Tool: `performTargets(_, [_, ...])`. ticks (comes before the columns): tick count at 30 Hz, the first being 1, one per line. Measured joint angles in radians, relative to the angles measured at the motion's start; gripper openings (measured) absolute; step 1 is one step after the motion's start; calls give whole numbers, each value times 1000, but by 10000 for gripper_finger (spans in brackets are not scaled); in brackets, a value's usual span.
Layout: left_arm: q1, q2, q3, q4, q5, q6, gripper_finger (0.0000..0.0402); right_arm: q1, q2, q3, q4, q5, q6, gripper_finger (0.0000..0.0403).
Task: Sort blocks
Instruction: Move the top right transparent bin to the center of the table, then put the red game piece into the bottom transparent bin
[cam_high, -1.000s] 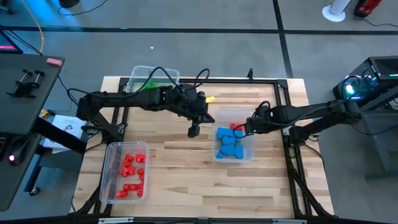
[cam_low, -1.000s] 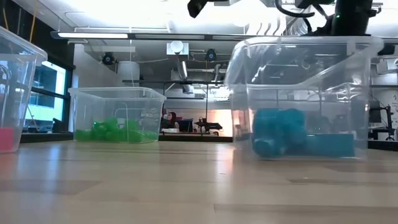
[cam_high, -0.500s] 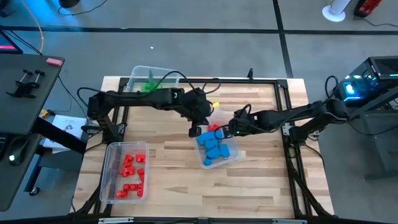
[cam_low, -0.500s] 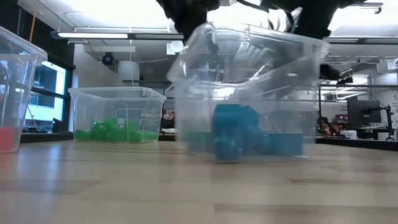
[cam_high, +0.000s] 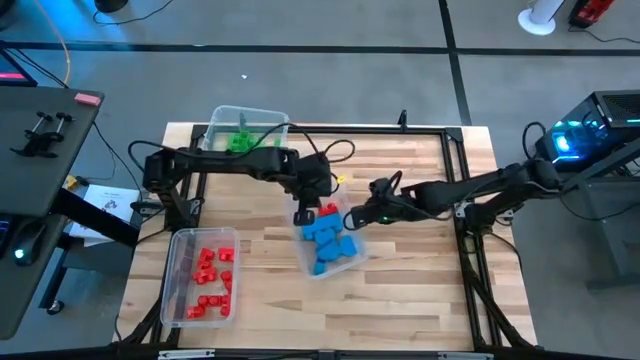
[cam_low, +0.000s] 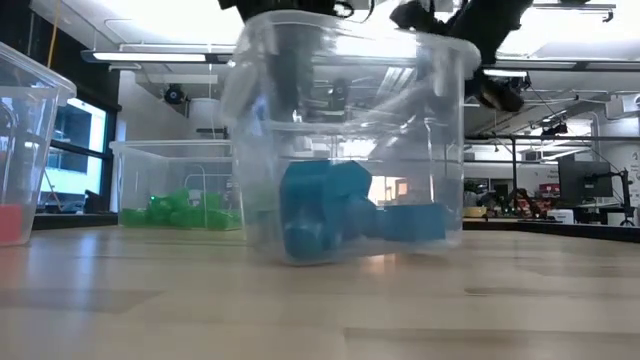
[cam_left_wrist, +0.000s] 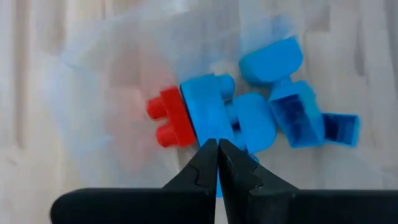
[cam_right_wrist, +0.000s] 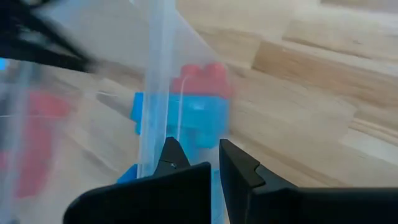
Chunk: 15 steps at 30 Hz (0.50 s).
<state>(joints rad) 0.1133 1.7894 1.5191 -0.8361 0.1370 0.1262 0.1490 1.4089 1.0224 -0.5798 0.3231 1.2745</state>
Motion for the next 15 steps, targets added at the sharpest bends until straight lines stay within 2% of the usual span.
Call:
performTargets(4, [-27, -3, -101, 97, 7, -40, 1, 53, -41, 57, -78, 76, 4, 0])
performTargets(10, [-51, -4, -123, 180, 0, -44, 1, 77, -65, 123, -136, 106, -16, 0])
performTargets(15, [-51, -1, -128, 197, -140, -15, 7, 77, -65, 161, -250, 147, 3, 0])
